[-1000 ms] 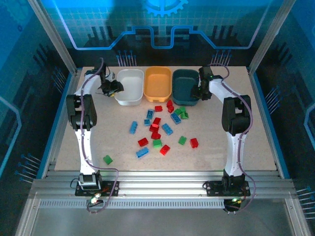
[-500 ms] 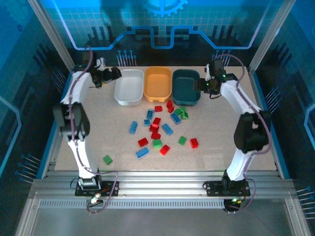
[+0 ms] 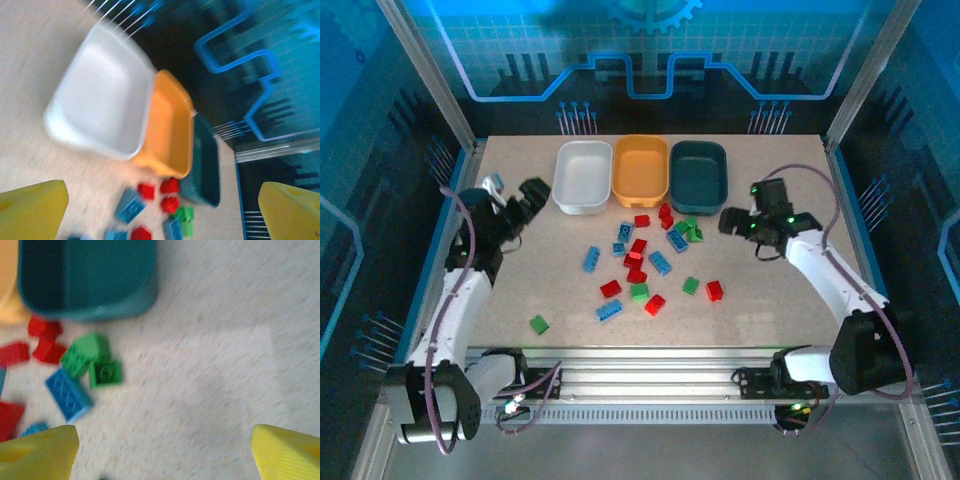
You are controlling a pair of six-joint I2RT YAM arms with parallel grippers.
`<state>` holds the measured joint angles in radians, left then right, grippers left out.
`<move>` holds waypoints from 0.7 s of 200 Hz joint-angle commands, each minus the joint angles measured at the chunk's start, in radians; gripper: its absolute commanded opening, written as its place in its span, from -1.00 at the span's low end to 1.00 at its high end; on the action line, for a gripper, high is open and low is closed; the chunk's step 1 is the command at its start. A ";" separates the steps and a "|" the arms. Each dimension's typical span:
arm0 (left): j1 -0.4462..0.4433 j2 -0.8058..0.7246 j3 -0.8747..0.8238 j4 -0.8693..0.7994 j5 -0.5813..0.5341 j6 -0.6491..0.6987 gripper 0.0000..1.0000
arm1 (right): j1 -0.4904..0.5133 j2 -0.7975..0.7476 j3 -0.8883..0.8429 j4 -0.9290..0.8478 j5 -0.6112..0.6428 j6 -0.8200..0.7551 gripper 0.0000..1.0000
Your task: Sort the legos into containers by color
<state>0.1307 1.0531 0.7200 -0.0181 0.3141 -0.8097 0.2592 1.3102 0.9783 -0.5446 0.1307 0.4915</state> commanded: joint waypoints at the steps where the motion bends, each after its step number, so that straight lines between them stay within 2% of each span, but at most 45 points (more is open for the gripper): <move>1: 0.073 -0.018 -0.077 0.019 0.109 -0.164 0.98 | 0.154 -0.019 -0.055 -0.080 0.032 0.014 0.79; 18: 0.122 -0.013 -0.155 0.077 0.207 -0.200 0.98 | 0.242 -0.004 -0.115 -0.097 0.034 0.028 0.75; 40: 0.121 -0.034 -0.229 0.093 0.279 -0.207 0.98 | 0.335 0.001 -0.162 -0.135 0.114 0.066 0.74; 58: 0.107 -0.082 -0.295 0.119 0.321 -0.214 0.98 | 0.357 0.007 -0.182 -0.159 0.126 0.086 0.74; 79: 0.039 -0.175 -0.356 0.108 0.304 -0.212 0.98 | 0.358 0.033 -0.201 -0.146 0.104 0.084 0.68; 96: -0.030 -0.255 -0.375 0.041 0.251 -0.188 0.98 | 0.358 0.078 -0.199 -0.139 0.106 0.078 0.56; 111: -0.074 -0.309 -0.383 0.005 0.220 -0.171 0.98 | 0.350 0.120 -0.193 -0.124 0.110 0.069 0.30; 124: -0.090 -0.335 -0.382 -0.013 0.211 -0.157 0.98 | 0.349 0.147 -0.190 -0.108 0.119 0.068 0.08; 140: -0.095 -0.342 -0.370 -0.029 0.211 -0.145 0.98 | 0.344 0.176 -0.179 -0.097 0.130 0.062 -0.01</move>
<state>0.0479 0.7280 0.3489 0.0113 0.5457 -0.9886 0.6079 1.4490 0.7906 -0.6567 0.2306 0.5591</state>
